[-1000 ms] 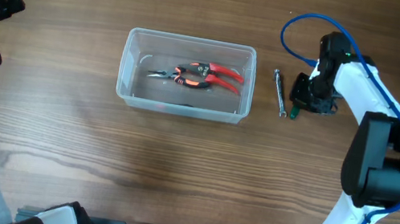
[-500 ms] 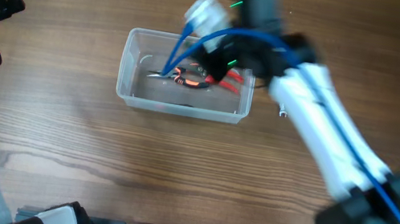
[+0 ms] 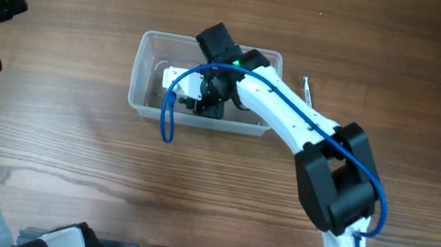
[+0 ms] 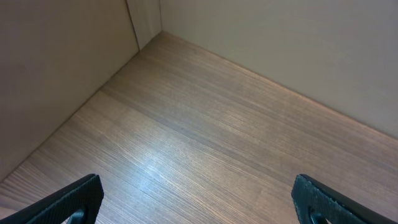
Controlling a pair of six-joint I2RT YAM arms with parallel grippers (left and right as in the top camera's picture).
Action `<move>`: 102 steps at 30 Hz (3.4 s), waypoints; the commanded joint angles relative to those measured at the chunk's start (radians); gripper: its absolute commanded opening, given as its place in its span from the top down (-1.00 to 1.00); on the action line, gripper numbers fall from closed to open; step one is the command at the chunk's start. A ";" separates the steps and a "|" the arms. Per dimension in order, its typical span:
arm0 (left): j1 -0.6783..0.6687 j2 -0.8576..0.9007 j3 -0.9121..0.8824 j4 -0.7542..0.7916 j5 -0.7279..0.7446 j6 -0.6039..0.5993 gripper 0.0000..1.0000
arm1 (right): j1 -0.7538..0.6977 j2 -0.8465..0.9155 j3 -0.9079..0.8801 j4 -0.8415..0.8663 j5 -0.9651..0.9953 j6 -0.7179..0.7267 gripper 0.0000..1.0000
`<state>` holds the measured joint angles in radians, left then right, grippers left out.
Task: Pack container
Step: 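Lower both screwdrivers into the container and open right gripper, then grasp the silver wrench with right gripper and lift, then lower the wrench into the container and release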
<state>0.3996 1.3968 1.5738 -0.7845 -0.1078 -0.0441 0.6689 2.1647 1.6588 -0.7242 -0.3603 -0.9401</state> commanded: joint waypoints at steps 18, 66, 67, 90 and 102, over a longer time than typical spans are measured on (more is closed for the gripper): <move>0.004 0.004 0.003 0.002 -0.006 -0.013 -0.99 | -0.654 -0.205 -0.045 -0.208 0.148 1.236 -0.43; 0.003 0.004 0.003 0.002 -0.006 -0.013 -0.99 | -0.444 -0.119 -0.096 -0.038 0.233 0.778 -0.44; 0.004 0.004 0.003 0.002 -0.006 -0.013 -0.99 | -0.452 -0.113 -0.096 -0.035 0.227 0.797 -0.42; 0.004 0.004 0.003 0.002 -0.006 -0.013 -1.00 | -0.462 0.013 -0.025 -0.099 0.169 0.843 0.91; 0.004 0.004 0.003 0.002 -0.006 -0.013 -1.00 | -0.360 -0.354 0.166 -0.176 0.037 0.781 0.91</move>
<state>0.3996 1.3968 1.5738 -0.7845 -0.1078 -0.0441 0.2394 1.8061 1.8263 -0.8589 -0.1558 -0.1101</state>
